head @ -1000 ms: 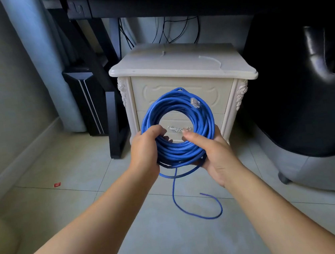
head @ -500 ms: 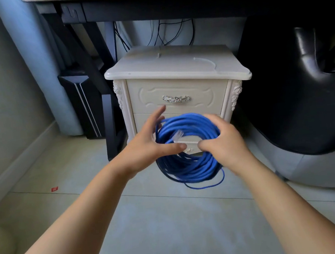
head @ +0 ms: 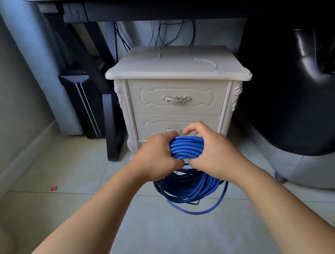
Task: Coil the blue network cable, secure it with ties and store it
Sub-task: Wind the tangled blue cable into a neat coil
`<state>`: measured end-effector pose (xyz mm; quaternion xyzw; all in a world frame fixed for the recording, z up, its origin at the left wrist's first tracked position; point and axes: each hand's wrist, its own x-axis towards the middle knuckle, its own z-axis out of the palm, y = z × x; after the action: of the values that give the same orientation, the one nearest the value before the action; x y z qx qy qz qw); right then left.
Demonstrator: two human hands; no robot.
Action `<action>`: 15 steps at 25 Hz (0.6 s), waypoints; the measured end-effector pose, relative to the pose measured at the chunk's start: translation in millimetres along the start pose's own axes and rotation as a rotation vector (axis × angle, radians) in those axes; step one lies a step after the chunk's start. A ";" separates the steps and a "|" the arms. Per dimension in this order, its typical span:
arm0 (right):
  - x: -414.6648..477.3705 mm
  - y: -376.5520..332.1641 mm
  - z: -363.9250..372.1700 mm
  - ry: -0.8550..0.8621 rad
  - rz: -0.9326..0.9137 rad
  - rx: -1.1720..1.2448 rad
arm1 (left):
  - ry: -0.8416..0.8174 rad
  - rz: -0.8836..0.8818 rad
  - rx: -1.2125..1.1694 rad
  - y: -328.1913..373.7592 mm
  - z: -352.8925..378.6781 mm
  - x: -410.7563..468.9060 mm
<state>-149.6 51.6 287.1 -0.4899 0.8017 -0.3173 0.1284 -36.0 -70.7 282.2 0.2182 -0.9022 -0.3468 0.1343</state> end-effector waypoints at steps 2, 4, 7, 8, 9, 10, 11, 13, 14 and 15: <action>1.2 1.8 -6.0 0.033 0.028 0.167 | 0.063 -0.039 -0.151 -0.6 -1.5 1.7; 3.4 8.6 -11.7 0.022 0.059 0.378 | 0.114 -0.124 -0.325 -1.7 -3.1 1.8; 6.5 20.0 -10.9 0.006 0.125 0.681 | 0.181 -0.215 -0.514 -3.5 -6.5 3.0; 7.4 22.0 -8.5 0.029 0.142 0.750 | 0.201 -0.241 -0.563 -3.2 -7.1 3.6; 8.5 22.7 -5.5 0.060 0.156 0.804 | 0.220 -0.265 -0.604 -3.3 -7.3 4.3; 9.6 22.6 -2.7 0.092 0.164 0.845 | 0.235 -0.284 -0.637 -3.4 -7.1 4.9; 10.8 22.5 -0.3 0.122 0.168 0.881 | 0.249 -0.300 -0.670 -3.5 -6.5 5.5; 12.2 20.9 4.0 0.186 0.174 0.954 | 0.282 -0.336 -0.769 -3.6 -4.0 6.3; 12.5 19.7 6.9 0.234 0.180 0.983 | 0.304 -0.366 -0.828 -3.6 -2.9 6.7; 12.7 18.1 11.4 0.292 0.184 1.000 | 0.323 -0.399 -0.883 -2.9 -1.7 6.7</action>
<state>-162.6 41.9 268.2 -0.2471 0.6015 -0.7134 0.2610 -40.2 -76.7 282.1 0.3596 -0.5781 -0.6757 0.2828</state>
